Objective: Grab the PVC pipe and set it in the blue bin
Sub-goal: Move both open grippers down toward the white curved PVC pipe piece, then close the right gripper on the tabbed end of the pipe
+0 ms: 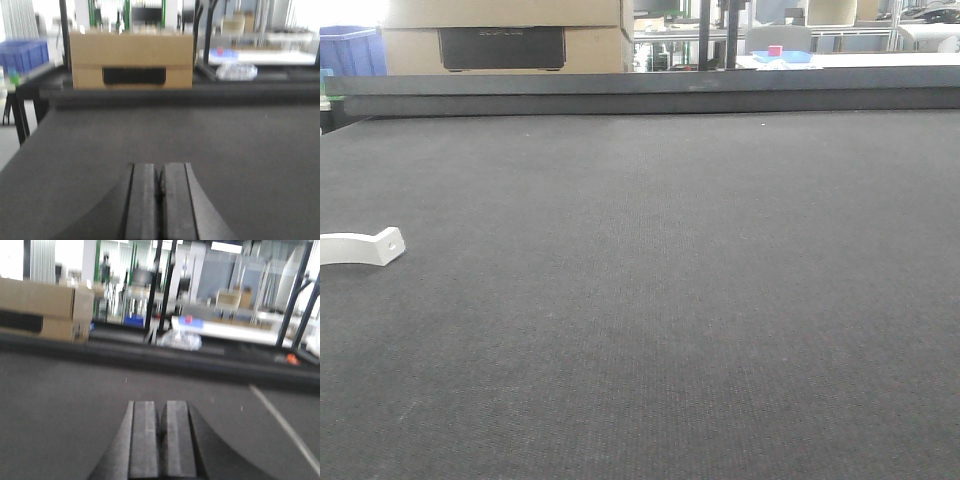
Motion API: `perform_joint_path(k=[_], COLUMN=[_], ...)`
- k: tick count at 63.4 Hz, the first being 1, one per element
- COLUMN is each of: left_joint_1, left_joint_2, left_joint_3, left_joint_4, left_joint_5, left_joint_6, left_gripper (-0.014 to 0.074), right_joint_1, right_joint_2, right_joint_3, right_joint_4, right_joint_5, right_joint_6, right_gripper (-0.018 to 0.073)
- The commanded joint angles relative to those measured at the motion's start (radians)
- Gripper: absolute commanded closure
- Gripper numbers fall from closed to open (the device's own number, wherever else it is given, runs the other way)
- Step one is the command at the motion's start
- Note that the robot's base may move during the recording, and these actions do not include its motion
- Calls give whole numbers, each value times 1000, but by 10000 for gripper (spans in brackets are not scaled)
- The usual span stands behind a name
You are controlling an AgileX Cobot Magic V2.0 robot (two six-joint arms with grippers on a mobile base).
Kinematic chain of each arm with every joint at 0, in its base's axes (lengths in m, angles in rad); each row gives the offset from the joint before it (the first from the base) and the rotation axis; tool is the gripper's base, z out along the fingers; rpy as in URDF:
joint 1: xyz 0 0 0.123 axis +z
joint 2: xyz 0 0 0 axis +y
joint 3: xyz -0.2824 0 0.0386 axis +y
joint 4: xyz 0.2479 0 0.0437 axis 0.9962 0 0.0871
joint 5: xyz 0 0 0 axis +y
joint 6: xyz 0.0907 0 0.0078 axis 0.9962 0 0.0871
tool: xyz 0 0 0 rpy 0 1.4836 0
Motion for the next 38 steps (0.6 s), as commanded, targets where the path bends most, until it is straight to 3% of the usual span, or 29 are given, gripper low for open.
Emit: perform_joint_path(k=[1,16,38], left_joint_1=[3,3,3], left_joint_2=[126,520,873], left_joint_3=[-104,-324,-366], left_joint_4=[-14,-14,-21], left_joint_5=[129,325,268], left_joint_6=[-4,-4,-4], left_gripper=[707,707,707], right_joint_1=[3,3,3], right_joint_2=[127,453,755], right_joint_3=[-96,-208,-208], right_joint_4=[2,2,43], right_joint_5=[114,232,310], right_joint_6=[-3,-3,-3], right_gripper=[727,727,727])
